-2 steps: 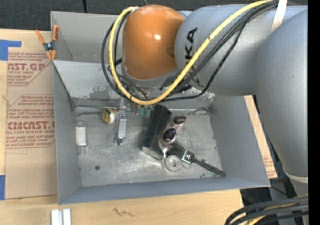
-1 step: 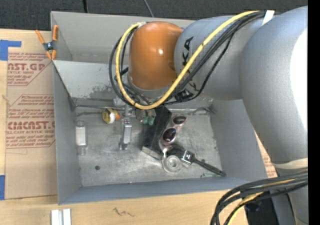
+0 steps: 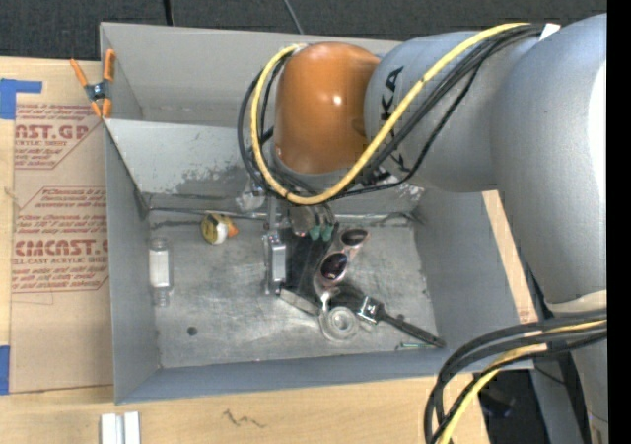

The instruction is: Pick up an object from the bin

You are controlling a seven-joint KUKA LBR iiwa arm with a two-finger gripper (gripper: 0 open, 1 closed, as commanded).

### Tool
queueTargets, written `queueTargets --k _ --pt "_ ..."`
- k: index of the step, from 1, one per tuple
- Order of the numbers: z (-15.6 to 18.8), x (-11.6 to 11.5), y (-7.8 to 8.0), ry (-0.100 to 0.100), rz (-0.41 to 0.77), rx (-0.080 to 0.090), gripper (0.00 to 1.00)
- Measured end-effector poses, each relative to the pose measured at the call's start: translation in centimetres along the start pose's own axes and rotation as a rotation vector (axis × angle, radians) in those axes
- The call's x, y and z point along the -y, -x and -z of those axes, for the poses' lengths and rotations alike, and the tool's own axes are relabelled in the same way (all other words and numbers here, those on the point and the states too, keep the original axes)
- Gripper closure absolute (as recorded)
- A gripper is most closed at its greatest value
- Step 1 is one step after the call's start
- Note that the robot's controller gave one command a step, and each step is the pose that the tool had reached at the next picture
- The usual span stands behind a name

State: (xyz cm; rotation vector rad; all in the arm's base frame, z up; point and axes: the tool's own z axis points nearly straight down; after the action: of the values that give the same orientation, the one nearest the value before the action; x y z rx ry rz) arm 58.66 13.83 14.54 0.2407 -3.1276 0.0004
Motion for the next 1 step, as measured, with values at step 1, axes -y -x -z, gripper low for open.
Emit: queueTargets --k 1 --pt "-0.80 5.63 -1.43 0.000 -0.001 0.006 0.00"
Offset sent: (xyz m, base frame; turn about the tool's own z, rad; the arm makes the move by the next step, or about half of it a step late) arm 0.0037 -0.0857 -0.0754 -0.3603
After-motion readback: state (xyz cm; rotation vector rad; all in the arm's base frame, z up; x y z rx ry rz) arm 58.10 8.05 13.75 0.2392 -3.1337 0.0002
